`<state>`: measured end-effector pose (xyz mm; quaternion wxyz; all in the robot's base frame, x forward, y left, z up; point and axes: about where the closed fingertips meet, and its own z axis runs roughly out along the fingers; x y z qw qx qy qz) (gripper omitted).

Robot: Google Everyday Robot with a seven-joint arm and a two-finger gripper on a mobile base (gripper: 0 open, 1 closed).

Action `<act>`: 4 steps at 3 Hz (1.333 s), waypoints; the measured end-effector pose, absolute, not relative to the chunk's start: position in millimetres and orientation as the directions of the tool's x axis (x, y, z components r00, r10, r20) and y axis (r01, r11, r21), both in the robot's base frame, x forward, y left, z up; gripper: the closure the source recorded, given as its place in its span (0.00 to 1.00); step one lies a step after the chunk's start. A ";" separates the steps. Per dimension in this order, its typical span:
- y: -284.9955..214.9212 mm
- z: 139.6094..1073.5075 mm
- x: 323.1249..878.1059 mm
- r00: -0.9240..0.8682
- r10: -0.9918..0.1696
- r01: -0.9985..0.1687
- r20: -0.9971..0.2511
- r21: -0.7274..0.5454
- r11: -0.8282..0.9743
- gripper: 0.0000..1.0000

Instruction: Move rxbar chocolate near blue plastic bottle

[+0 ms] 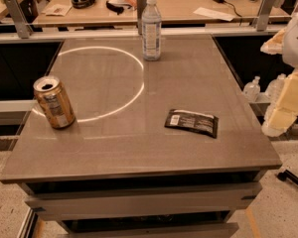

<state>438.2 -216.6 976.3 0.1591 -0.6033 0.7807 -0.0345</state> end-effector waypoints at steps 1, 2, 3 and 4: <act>-216.6 976.3 438.2 -0.221 -0.953 -0.931 -0.207 -0.246 0.270 0.00; -206.4 969.1 439.2 -0.206 -0.940 -0.938 -0.272 -0.217 0.269 0.00; -186.2 950.2 438.2 -0.158 -0.900 -0.954 -0.406 -0.173 0.246 0.00; -161.3 931.8 436.6 -0.108 -0.842 -0.963 -0.528 -0.155 0.221 0.00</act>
Offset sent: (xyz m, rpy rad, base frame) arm 0.0025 0.0286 -0.0249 0.2150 0.0544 0.0575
